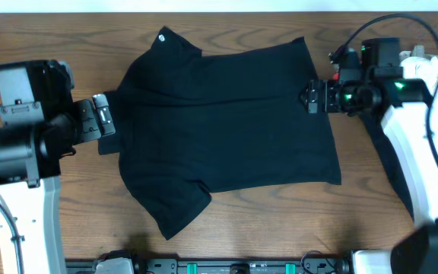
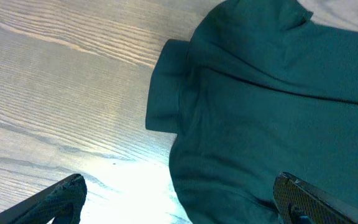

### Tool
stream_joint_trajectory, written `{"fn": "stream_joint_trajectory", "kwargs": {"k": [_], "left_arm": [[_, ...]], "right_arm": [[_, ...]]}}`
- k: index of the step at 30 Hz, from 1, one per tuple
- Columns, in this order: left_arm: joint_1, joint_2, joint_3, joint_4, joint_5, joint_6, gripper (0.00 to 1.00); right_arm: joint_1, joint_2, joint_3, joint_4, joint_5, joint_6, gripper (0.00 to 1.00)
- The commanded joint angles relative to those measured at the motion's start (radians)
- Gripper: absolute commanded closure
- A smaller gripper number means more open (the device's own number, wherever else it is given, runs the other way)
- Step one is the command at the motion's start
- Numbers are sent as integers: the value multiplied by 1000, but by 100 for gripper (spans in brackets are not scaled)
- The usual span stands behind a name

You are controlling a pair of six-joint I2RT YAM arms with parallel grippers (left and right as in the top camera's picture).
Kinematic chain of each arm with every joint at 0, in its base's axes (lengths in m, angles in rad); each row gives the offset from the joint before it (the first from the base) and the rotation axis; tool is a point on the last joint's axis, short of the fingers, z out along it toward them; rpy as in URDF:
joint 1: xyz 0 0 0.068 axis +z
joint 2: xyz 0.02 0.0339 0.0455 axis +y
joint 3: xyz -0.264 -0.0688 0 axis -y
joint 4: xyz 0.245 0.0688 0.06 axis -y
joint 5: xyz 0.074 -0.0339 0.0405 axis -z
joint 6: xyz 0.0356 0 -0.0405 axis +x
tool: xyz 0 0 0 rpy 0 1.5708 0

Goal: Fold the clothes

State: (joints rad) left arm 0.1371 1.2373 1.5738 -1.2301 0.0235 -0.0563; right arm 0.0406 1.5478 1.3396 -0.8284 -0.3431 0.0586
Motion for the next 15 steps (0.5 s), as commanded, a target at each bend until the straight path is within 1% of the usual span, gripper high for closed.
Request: {"fn": "stream_joint_trajectory", "kwargs": {"k": [1, 15], "left_arm": [[2, -11, 16, -3, 6, -13, 2], [2, -9, 16, -3, 13, -20, 2]], "right_arm": [[2, -40, 2, 5, -4, -11, 1], [2, -42, 2, 2, -4, -11, 1]]}}
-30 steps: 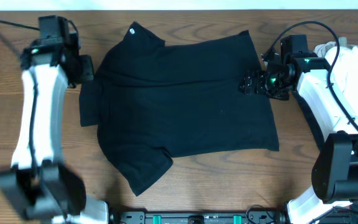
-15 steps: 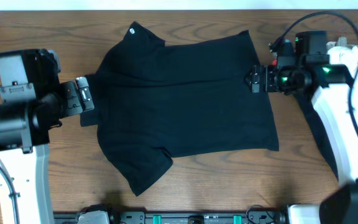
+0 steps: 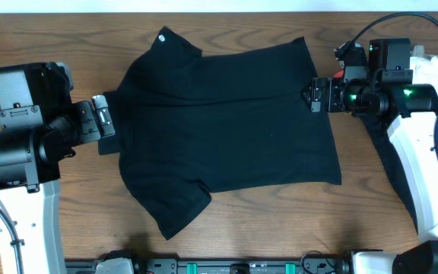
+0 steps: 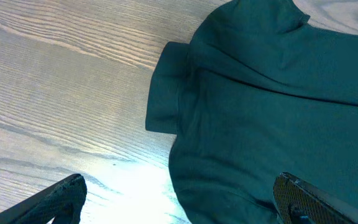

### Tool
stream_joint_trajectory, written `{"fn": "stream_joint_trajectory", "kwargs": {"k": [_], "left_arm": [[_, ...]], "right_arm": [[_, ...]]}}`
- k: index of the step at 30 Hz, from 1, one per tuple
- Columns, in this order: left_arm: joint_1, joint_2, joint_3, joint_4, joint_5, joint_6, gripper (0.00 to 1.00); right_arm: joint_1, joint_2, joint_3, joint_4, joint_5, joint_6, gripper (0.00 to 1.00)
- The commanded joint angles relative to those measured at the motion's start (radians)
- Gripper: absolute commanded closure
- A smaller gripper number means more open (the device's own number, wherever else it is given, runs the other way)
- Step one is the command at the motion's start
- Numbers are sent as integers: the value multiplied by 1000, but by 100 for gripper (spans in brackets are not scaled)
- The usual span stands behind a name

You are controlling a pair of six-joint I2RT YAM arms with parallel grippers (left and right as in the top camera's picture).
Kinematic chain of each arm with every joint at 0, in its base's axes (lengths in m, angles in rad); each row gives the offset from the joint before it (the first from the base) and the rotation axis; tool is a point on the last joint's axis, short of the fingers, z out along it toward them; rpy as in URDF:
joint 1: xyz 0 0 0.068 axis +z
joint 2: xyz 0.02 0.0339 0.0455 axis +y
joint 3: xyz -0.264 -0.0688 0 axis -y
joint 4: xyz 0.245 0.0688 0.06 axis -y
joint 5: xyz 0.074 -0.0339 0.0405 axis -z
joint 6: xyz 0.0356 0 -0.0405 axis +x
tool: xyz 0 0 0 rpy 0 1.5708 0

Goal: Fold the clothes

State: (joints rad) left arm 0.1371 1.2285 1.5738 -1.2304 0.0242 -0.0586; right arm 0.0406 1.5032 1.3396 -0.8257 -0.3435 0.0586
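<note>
A black T-shirt (image 3: 226, 114) lies spread flat on the wooden table, its hem toward the right. A small rectangular flap (image 4: 165, 87) sticks out at its left edge. My left gripper (image 3: 102, 118) hovers at that flap, open. In the left wrist view its fingertips (image 4: 64, 196) straddle the shirt's left edge (image 4: 229, 124) from above, one over bare wood and one over cloth. My right gripper (image 3: 317, 94) sits at the shirt's right edge near the upper corner; its fingers look spread, with no cloth between them.
The table (image 3: 59, 38) is brown wood. A white cloth (image 3: 432, 65) lies at the far right, behind the right arm. A dark cloth (image 3: 390, 156) lies under that arm. Black hardware (image 3: 242, 266) runs along the near edge.
My right gripper has shifted slightly to the right and farther back along the shirt's right edge. My left gripper and the shirt have not moved.
</note>
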Motion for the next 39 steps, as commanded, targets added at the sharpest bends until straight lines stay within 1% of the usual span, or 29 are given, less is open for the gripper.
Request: {"fn": "stream_joint_trajectory", "kwargs": {"k": [1, 39], "left_arm": [[2, 0, 16, -3, 13, -18, 2], [2, 0, 16, -3, 13, -18, 2]], "right_arm": [[2, 2, 2, -1, -3, -11, 1], [2, 2, 2, -37, -4, -11, 1]]}}
